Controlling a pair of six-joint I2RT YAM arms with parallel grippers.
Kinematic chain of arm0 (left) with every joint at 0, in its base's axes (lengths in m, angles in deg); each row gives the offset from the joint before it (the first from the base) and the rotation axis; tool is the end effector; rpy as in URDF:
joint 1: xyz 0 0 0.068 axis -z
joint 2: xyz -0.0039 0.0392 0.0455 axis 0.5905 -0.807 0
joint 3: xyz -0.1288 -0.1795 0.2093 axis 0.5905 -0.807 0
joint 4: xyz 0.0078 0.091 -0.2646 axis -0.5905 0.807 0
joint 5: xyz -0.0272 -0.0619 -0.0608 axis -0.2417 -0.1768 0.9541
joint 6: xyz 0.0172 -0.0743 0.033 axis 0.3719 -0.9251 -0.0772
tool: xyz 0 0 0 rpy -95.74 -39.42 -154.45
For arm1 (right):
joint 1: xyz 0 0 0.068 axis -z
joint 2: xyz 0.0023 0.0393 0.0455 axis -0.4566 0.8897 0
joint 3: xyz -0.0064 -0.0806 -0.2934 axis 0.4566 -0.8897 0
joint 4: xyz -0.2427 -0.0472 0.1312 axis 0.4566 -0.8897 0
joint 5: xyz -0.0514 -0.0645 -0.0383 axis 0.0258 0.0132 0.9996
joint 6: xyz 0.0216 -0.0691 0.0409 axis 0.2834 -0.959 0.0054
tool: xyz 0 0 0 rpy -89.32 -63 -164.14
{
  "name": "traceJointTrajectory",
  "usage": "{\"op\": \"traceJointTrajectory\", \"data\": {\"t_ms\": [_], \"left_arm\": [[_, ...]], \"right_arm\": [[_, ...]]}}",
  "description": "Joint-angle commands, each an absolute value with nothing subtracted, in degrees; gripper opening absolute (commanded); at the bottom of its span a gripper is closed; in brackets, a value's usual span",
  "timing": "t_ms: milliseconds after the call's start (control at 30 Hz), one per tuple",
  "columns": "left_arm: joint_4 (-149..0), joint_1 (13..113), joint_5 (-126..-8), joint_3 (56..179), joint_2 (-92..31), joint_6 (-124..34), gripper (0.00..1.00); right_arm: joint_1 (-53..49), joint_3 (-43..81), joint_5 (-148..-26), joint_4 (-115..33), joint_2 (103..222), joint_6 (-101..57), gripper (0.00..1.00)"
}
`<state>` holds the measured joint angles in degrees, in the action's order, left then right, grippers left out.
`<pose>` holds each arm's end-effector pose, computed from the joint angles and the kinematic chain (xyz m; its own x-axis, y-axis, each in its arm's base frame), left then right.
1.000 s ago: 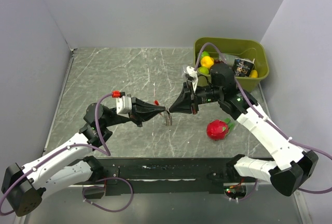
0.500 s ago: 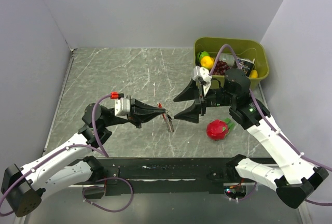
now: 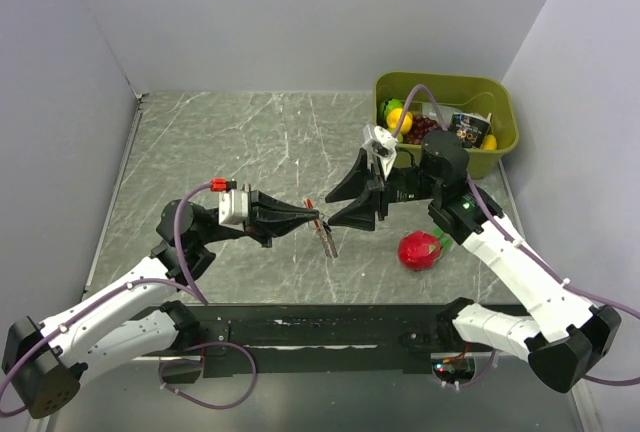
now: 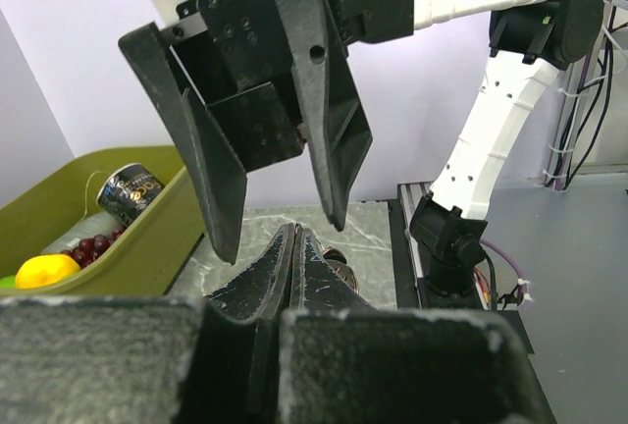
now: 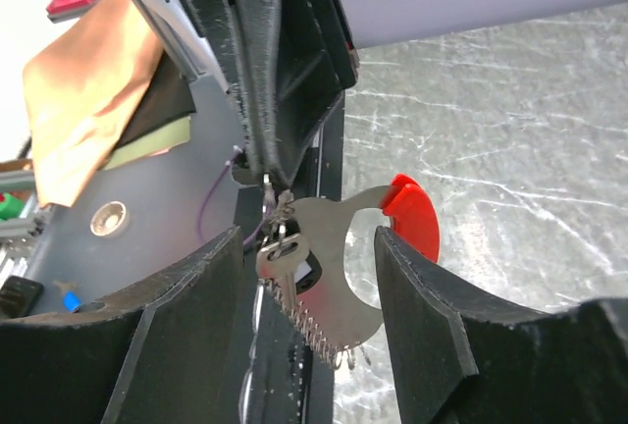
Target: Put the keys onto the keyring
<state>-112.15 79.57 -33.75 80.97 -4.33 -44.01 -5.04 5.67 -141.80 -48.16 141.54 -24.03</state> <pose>0.1221 -0.1811 0.3921 0.1443 -0.3236 -0.9351 0.9889 0.0822 0.1241 0.1684 0.1822 0.4301 -0.1632 -0.0591 -0.9848 -0.9830 -0.0753 0.1675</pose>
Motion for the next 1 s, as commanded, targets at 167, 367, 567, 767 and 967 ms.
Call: {"op": "traceJointTrajectory", "data": {"t_ms": [167,367,567,767,967], "left_arm": [[-116.2,79.9,-32.4,84.2,-4.1,-45.3,0.01],[-115.9,80.0,-32.3,84.5,-4.3,-45.1,0.01],[-115.6,80.2,-32.2,85.1,-4.5,-45.2,0.01],[-114.2,80.2,-32.3,85.7,-4.2,-44.7,0.01],[-110.3,80.4,-32.9,86.7,-3.6,-43.3,0.01]], "right_arm": [[-6.5,5.5,-142.6,-41.3,142.1,-20.7,0.63],[-6.9,5.5,-142.7,-41.2,142.7,-20.7,0.58],[-7.0,7.2,-143.3,-43.6,144.6,-20.9,0.22],[-7.3,7.7,-142.3,-44.2,144.5,-20.8,0.01],[-7.3,9.9,-140.9,-49.0,145.1,-23.6,0.00]]}}
